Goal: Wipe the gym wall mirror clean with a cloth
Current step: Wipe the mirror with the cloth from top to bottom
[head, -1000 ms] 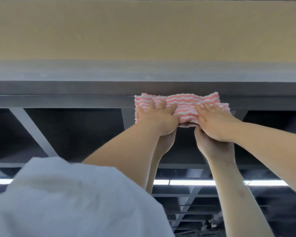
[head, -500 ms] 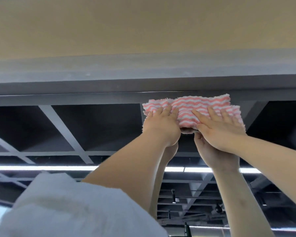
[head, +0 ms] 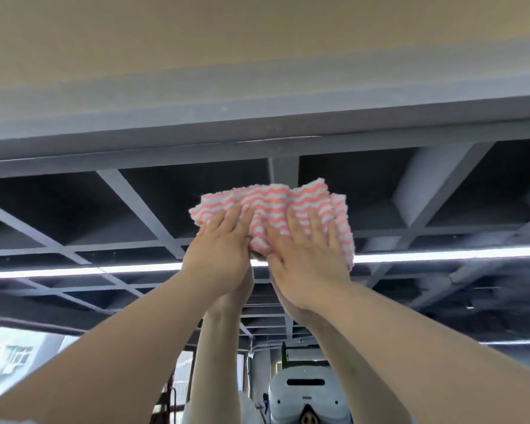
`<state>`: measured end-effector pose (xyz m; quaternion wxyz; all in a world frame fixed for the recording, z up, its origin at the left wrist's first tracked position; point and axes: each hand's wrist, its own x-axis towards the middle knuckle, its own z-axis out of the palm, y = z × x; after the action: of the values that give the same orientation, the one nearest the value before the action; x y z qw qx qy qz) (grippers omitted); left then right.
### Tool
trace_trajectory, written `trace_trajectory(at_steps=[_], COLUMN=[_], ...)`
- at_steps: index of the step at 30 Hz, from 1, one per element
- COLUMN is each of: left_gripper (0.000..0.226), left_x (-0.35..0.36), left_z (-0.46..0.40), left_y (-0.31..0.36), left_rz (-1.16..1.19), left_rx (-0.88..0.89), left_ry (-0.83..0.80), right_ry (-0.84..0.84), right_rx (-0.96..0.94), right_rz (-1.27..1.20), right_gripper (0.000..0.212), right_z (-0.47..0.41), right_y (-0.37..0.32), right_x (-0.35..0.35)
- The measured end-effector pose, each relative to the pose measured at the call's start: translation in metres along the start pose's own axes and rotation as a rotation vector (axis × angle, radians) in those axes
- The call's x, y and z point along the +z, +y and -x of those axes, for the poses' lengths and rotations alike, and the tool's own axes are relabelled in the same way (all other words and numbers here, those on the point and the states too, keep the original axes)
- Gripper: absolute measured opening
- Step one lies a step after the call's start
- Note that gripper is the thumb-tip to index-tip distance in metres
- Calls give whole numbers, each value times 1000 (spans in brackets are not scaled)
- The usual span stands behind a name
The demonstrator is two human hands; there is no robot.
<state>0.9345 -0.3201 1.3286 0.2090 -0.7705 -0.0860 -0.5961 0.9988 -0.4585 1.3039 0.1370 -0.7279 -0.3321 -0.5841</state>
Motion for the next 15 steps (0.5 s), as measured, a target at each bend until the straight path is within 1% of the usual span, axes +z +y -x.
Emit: trace_trajectory(at_steps=[2,3,4,6,8,9,11,12,13,14,15], left_gripper=[57,64,69,63,55,55,54,57,62,65,64], left_x=[3,5,6,6,3,3,2,4,8,11,14], left_z=[19,29,37,50,56,56,56,55,54,52,49], left_y=[-18,-25,-30,-36,-36,-33,-20,-12,-3,4,12], left_rz=[-8,-23,-27,0,62,108,107,77,58,46,40], left_rx=[-5,4,25,36,-69,-127,-227,-282,-335,-365,-374], left_ry=[0,25,69,179,286,299,223,143,58,9,-5], right_ry=[-12,-1,28,90,100,83,24,-6,-25,-31,-29], right_rx=[-55,-81,-99,-109,-96,-92,-101,-109,-118,-128,-135], right_rz=[-20,-47,-88,-147,-118,-82,-6,17,34,46,58], right_gripper=[54,52,48,40,39,42,54,58,59,60,61], right_z=[7,10,13,16,15,13,12,12,12,13,14], right_y=[-17,-24,-30,-40,-44,-43,-40,-36,-31,-25,-18], right_x=[2,3,3,1,0,-1,2,3,4,5,5])
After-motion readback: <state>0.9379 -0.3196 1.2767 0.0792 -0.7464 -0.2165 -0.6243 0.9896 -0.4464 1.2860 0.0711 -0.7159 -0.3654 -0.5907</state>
